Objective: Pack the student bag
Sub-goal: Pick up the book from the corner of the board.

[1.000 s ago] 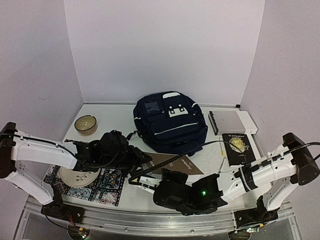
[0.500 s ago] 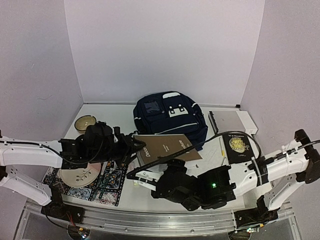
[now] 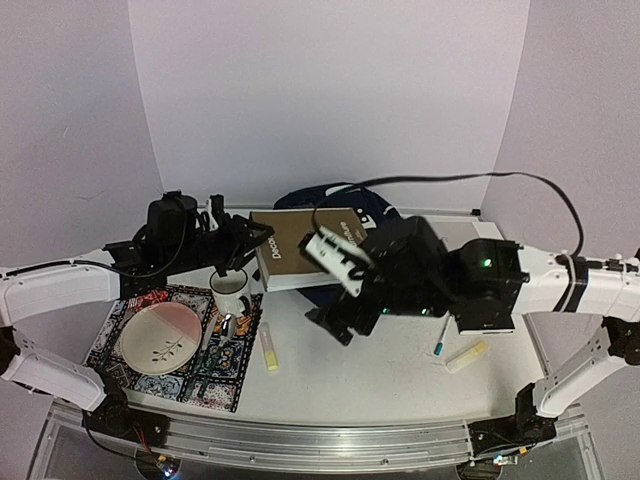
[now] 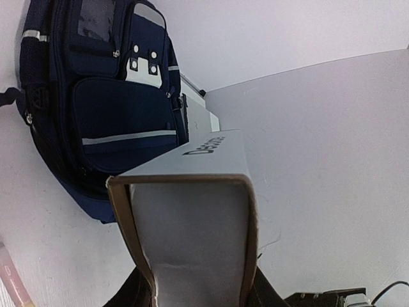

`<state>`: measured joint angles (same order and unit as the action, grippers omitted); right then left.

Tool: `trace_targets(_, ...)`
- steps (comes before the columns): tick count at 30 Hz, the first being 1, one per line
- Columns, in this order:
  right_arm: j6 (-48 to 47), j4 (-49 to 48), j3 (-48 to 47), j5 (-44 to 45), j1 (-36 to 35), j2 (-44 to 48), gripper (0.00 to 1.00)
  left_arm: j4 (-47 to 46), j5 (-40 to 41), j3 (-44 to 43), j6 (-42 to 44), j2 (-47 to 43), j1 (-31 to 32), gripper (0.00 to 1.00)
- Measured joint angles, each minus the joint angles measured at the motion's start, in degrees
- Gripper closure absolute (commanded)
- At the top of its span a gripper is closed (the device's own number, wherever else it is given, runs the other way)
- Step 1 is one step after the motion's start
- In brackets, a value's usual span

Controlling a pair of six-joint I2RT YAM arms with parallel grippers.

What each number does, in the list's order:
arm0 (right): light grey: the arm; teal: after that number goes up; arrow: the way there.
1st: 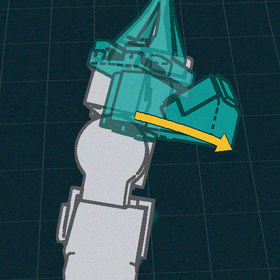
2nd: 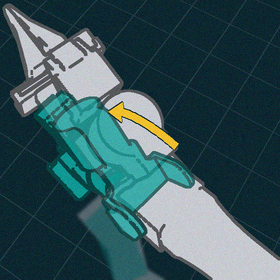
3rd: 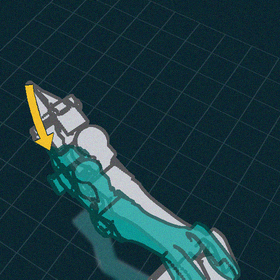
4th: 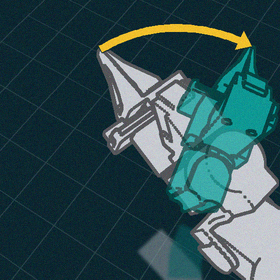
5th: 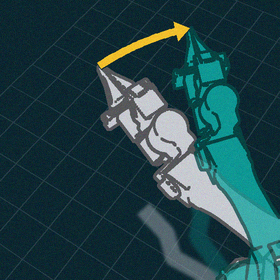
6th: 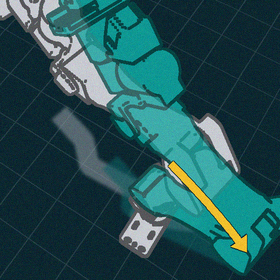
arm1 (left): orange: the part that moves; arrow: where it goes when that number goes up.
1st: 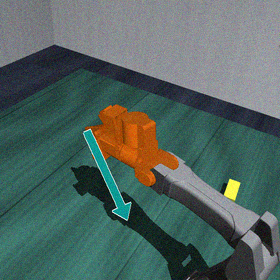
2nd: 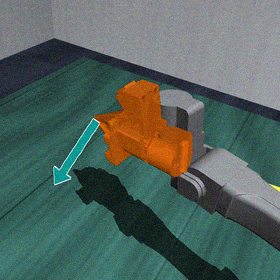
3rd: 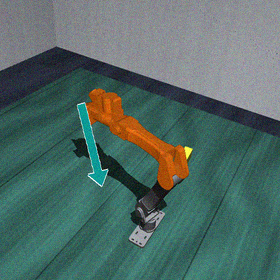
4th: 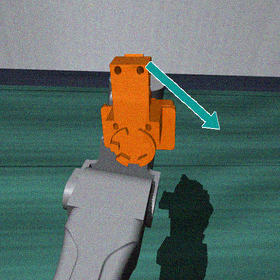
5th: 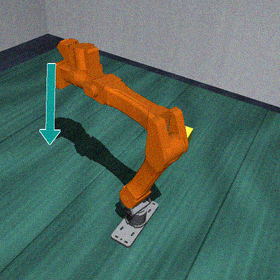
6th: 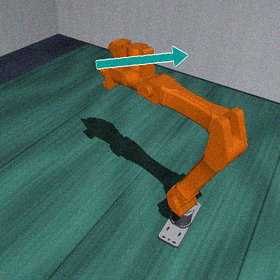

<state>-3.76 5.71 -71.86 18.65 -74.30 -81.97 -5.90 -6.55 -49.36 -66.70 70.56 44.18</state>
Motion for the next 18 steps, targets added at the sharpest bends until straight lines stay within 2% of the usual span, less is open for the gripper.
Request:
trace_targets(9, 14.1, 0.6, 0.3, -19.3, 20.0, 6.5, 0.02, -0.1, -10.2, -1.4, 7.0, 3.1, -5.8, 0.98)
trace_targets(18, 29.9, -11.1, 11.2, -40.0, 38.3, 6.5, 0.02, -2.5, -20.1, -3.2, 9.2, 5.2, -8.5, 0.98)
